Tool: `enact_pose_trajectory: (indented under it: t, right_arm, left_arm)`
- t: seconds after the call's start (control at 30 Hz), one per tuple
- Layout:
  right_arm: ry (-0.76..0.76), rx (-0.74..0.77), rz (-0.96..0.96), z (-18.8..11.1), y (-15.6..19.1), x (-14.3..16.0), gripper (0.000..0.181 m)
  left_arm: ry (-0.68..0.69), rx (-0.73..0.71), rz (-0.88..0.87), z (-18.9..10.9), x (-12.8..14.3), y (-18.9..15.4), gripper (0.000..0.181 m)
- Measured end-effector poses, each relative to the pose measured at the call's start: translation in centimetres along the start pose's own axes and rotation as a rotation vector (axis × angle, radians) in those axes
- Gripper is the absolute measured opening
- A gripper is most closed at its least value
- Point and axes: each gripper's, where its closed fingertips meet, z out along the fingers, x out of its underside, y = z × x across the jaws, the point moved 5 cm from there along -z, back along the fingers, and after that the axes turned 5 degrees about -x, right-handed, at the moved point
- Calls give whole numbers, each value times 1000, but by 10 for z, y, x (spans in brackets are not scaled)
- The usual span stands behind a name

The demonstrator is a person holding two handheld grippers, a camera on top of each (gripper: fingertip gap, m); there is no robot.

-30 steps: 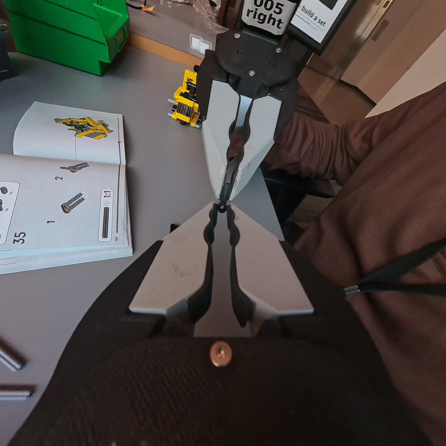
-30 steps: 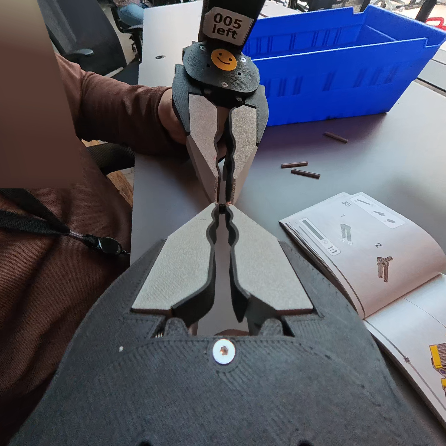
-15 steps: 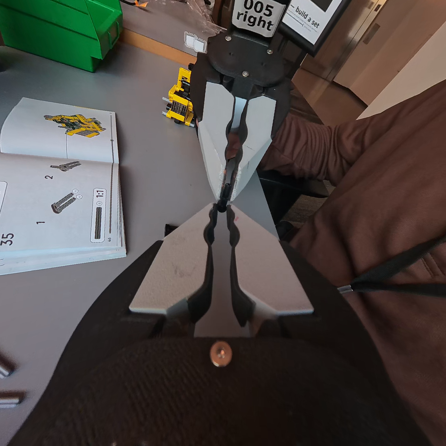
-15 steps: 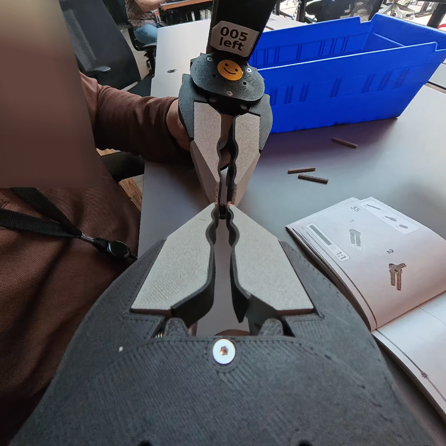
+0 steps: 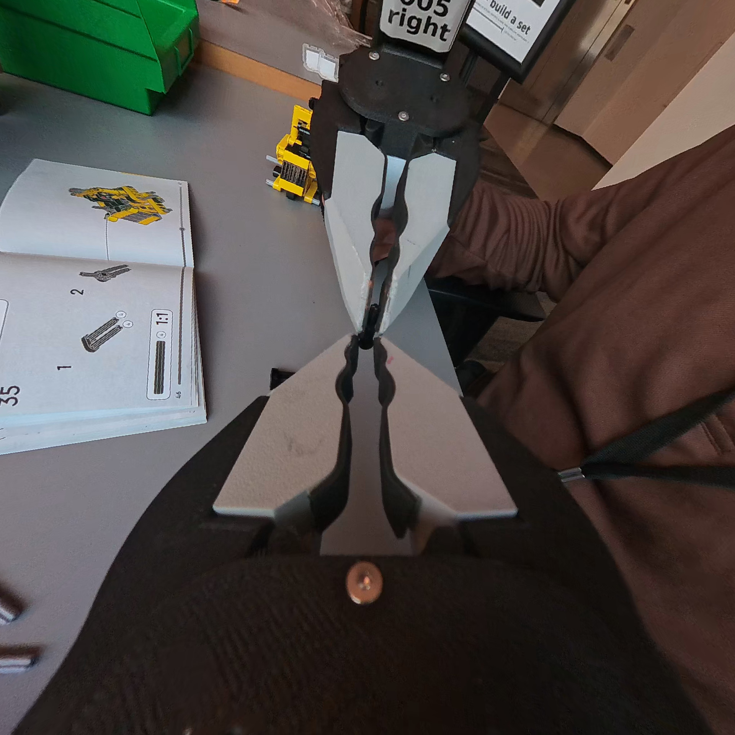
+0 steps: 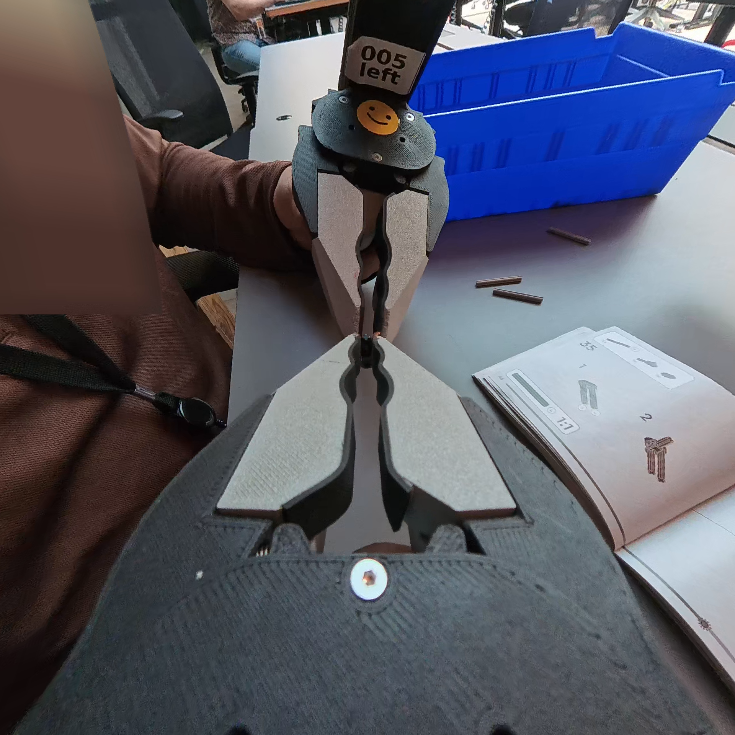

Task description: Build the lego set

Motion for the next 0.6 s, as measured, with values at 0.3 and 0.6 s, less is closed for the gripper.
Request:
enact_pose_trajectory:
  t: [0.3, 0.6]
  right_arm:
    - [13, 10, -6, 1, -1, 2, 1]
    - [34, 49, 45, -8, -11, 7, 1]
  left_arm:
    - [6, 3, -12, 1, 2, 2, 5]
    - [97, -141, 71, -2, 10, 18, 16]
